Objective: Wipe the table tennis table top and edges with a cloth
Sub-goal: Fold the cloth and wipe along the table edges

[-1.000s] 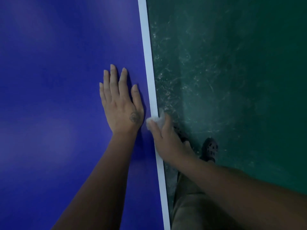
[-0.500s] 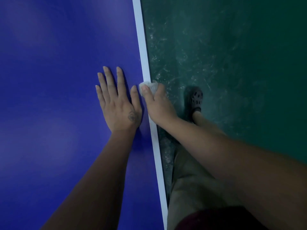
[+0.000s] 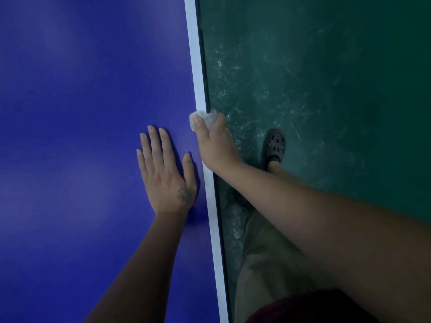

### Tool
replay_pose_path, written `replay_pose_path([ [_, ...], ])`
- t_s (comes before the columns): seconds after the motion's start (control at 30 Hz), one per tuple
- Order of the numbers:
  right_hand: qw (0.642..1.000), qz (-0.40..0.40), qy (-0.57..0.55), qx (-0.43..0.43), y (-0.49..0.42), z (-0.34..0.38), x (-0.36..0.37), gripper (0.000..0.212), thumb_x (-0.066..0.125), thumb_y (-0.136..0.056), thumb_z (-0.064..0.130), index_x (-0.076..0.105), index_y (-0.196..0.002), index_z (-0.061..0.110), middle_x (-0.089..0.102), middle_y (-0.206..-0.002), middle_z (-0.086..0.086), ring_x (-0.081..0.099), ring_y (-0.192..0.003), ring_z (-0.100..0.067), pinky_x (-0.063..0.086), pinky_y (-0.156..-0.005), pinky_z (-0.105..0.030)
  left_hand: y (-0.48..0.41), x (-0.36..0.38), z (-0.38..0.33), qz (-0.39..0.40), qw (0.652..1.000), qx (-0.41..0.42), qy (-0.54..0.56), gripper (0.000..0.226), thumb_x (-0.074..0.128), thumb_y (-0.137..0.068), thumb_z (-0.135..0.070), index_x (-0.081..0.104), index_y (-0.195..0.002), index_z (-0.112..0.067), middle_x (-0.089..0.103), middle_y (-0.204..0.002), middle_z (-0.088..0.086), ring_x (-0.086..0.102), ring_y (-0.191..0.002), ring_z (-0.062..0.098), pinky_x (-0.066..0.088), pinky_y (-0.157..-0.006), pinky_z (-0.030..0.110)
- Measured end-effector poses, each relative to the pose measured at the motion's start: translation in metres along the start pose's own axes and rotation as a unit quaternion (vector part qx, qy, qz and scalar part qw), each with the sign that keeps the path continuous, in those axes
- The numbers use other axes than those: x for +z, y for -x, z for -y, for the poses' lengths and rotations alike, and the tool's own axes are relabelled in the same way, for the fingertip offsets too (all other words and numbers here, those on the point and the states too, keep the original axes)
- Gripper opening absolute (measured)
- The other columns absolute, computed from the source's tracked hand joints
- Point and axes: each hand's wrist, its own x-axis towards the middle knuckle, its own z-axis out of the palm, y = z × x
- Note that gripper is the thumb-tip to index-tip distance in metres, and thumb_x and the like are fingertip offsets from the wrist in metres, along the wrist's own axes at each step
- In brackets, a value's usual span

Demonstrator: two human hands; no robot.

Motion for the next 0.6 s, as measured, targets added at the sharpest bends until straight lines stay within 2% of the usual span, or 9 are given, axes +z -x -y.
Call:
replay_pose_path([
  [0.1,0.999,0.028,0.025,0.001,0.017,-0.005,-0.007,0.075,0.037,-0.109,0.060,0.022,-0.165,0.012,0.041,-0.163,-0.015,0.052,-0.142,-0.033,0.046,-0.103,-0.038,-0.001,-0.001,0.001,0.004,1.000,-0.005,0.017,0.068,0.042,-0.115,-0.036,0.021,-0.171,-0.004,0.016,-0.180,0.015,0.008,-0.168,0.032,0.014,-0.134,0.058],
  [0.23,0.995,0.077,0.063,0.006,0.060,-0.019,-0.013,0.084,0.031,-0.104,0.066,0.016,-0.168,0.013,0.035,-0.167,-0.014,0.048,-0.146,-0.030,0.048,-0.110,-0.041,-0.024,-0.007,-0.010,0.008,0.997,-0.001,0.081,0.062,0.044,-0.115,-0.029,0.029,-0.168,-0.001,0.022,-0.178,0.015,0.010,-0.168,0.031,0.012,-0.135,0.057],
  [0.33,0.995,0.081,0.044,0.031,0.049,-0.009,-0.015,0.078,0.036,-0.108,0.059,0.017,-0.166,0.010,0.035,-0.166,-0.015,0.048,-0.145,-0.031,0.044,-0.105,-0.036,-0.069,-0.007,-0.022,-0.015,0.995,0.038,0.088,0.056,0.042,-0.117,-0.027,0.034,-0.166,-0.001,0.026,-0.177,0.016,0.014,-0.167,0.035,0.012,-0.136,0.056],
  [0.4,0.995,0.076,0.043,0.044,0.022,0.008,-0.018,0.073,0.038,-0.111,0.053,0.018,-0.165,0.009,0.035,-0.166,-0.016,0.049,-0.143,-0.034,0.045,-0.104,-0.040,-0.109,-0.003,-0.028,-0.032,0.995,0.046,0.088,0.055,0.041,-0.117,-0.028,0.036,-0.165,-0.001,0.028,-0.176,0.017,0.015,-0.166,0.037,0.012,-0.135,0.056],
  [0.47,0.995,0.066,0.055,0.042,-0.015,0.029,-0.022,0.070,0.037,-0.111,0.054,0.021,-0.163,0.010,0.037,-0.164,-0.018,0.052,-0.139,-0.038,0.045,-0.099,-0.043,-0.153,0.002,-0.032,-0.041,0.995,0.042,0.084,0.057,0.040,-0.118,-0.030,0.034,-0.166,-0.001,0.027,-0.176,0.017,0.014,-0.166,0.038,0.010,-0.136,0.054],
  [0.53,0.996,0.059,0.058,0.031,-0.053,0.050,-0.028,0.070,0.035,-0.111,0.058,0.025,-0.161,0.010,0.042,-0.160,-0.019,0.055,-0.135,-0.038,0.041,-0.090,-0.041,-0.197,0.006,-0.034,-0.041,0.996,0.037,0.076,0.061,0.037,-0.117,-0.034,0.029,-0.168,-0.002,0.023,-0.178,0.016,0.012,-0.167,0.038,0.008,-0.136,0.052],
  [0.6,0.997,0.057,0.050,0.028,-0.077,0.062,-0.031,0.071,0.034,-0.110,0.061,0.026,-0.160,0.011,0.044,-0.158,-0.017,0.055,-0.134,-0.037,0.038,-0.088,-0.040,-0.232,0.009,-0.035,-0.040,0.997,0.036,0.051,0.063,0.034,-0.117,-0.038,0.027,-0.169,-0.004,0.022,-0.178,0.014,0.012,-0.167,0.037,0.007,-0.136,0.052],
])
